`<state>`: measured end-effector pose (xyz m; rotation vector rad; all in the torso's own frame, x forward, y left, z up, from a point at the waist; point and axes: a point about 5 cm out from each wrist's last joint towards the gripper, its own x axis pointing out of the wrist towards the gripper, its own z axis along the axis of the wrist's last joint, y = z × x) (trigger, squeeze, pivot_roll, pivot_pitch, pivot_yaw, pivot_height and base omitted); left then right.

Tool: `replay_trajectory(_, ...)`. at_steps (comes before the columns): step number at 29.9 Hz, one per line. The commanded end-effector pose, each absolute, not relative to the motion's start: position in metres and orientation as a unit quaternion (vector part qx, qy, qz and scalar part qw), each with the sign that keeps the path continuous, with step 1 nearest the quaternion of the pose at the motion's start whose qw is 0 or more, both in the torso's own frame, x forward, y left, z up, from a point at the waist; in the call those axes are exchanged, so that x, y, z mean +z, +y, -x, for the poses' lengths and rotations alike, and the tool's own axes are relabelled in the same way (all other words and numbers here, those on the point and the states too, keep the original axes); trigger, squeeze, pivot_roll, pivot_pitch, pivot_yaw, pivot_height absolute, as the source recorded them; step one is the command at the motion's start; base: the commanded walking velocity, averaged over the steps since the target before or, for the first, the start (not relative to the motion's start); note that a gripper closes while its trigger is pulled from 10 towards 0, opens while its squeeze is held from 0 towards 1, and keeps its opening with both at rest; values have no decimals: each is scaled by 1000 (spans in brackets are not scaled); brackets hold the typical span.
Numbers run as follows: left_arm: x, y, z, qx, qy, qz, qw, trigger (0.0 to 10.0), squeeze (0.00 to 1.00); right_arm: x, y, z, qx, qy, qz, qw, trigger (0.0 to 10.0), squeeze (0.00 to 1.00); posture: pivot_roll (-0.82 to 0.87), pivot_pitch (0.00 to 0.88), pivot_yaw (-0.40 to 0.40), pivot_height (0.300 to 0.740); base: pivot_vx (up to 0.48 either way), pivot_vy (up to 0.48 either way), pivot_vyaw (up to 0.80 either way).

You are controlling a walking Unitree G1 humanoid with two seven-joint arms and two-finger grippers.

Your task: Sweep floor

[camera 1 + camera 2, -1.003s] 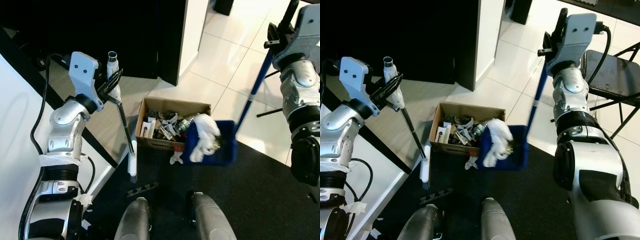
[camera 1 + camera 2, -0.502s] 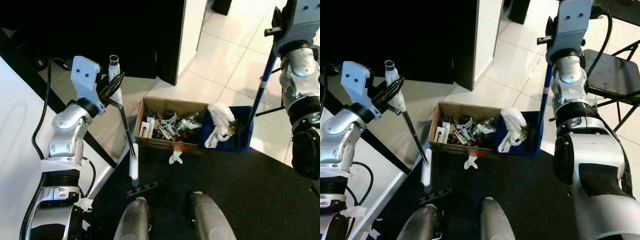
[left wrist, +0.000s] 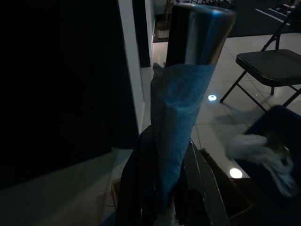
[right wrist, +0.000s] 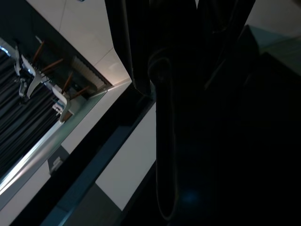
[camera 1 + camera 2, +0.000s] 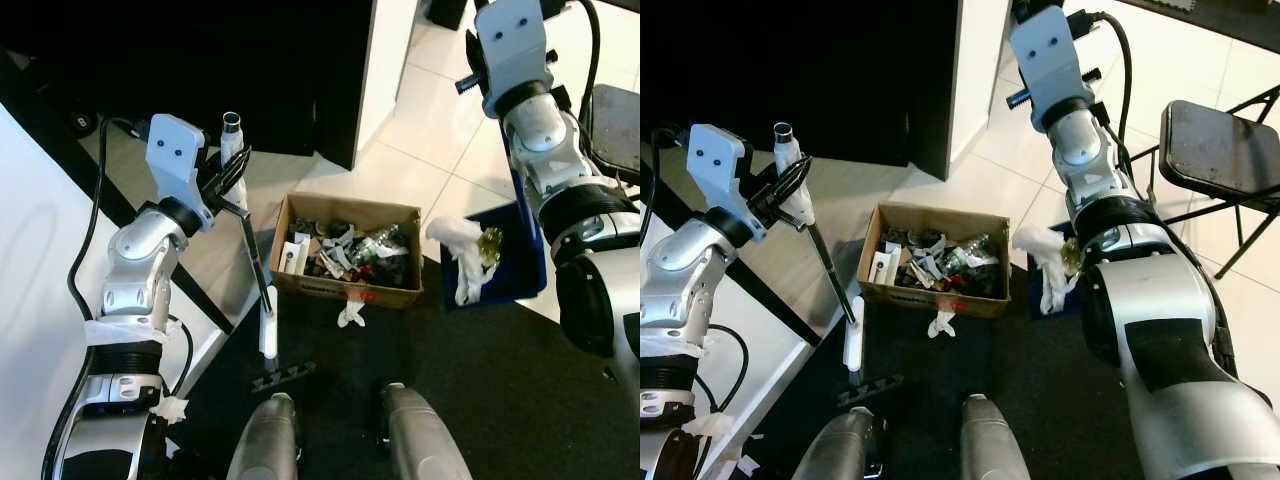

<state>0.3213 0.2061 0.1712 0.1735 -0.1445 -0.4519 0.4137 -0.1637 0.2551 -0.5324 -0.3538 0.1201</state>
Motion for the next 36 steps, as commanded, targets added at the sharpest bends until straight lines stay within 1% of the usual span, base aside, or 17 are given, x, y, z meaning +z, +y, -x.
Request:
replay_trajectory(1, 174, 198, -319, -232, -81, -85, 966, 10000, 0, 270, -154, -414, 76, -204, 255, 942, 10000, 0, 43, 114, -62, 740, 0, 0, 0)
replay_trajectory(6, 170, 195, -316, -229, -80, -75, 967, 10000, 0, 275, -139, -413, 106, -227, 185, 950, 10000, 0, 44, 120, -65, 740, 0, 0, 0)
replay_trajectory(8, 170, 195, -316, -229, -80, -75, 967, 10000, 0, 275, -139, -413, 106, -227, 185, 950, 10000, 0, 44, 120, -65, 740, 0, 0, 0)
replay_trajectory(9, 169, 195, -316, -230, -80, -75, 967, 10000, 0, 274, -136, -412, 111, -230, 171, 952, 10000, 0, 44, 120, -65, 740, 0, 0, 0)
replay_trajectory(11, 169, 194, -316, -232, -79, -73, 967, 10000, 0, 268, -118, -408, 149, -245, 188, 939, 10000, 0, 44, 124, -58, 740, 0, 0, 0)
replay_trajectory(12, 169, 194, -316, -232, -79, -73, 967, 10000, 0, 268, -118, -408, 149, -245, 188, 939, 10000, 0, 44, 124, -58, 740, 0, 0, 0)
replay_trajectory(13, 169, 193, -316, -233, -79, -72, 967, 10000, 0, 264, -110, -406, 165, -250, 202, 933, 10000, 0, 44, 124, -58, 740, 0, 0, 0)
replay_trajectory(14, 169, 193, -316, -233, -79, -72, 967, 10000, 0, 264, -110, -406, 165, -250, 202, 933, 10000, 0, 44, 124, -58, 740, 0, 0, 0)
replay_trajectory(16, 169, 191, -317, -235, -80, -71, 966, 10000, 0, 257, -98, -403, 186, -256, 223, 922, 10000, 0, 46, 129, -57, 740, 0, 0, 0)
replay_trajectory(18, 170, 189, -317, -237, -81, -70, 966, 10000, 0, 255, -93, -402, 191, -258, 225, 920, 10000, 0, 48, 129, -57, 740, 0, 0, 0)
replay_trajectory(30, 169, 187, -314, -239, -81, -68, 965, 10000, 0, 261, -93, -403, 182, -264, 229, 919, 10000, 0, 49, 135, -62, 740, 0, 0, 0)
replay_trajectory(31, 169, 187, -313, -238, -81, -67, 965, 10000, 0, 265, -97, -404, 170, -267, 227, 921, 10000, 0, 52, 135, -64, 740, 0, 0, 0)
replay_trajectory(32, 168, 187, -313, -237, -80, -66, 966, 10000, 0, 269, -103, -406, 155, -265, 208, 929, 10000, 0, 54, 130, -70, 740, 0, 0, 0)
replay_trajectory(35, 167, 188, -312, -235, -79, -65, 967, 10000, 0, 271, -110, -408, 143, -259, 186, 937, 10000, 0, 55, 126, -72, 740, 0, 0, 0)
replay_trajectory(36, 165, 190, -311, -230, -74, -67, 968, 10000, 0, 272, -119, -410, 129, -246, 149, 949, 10000, 0, 55, 120, -72, 740, 0, 0, 0)
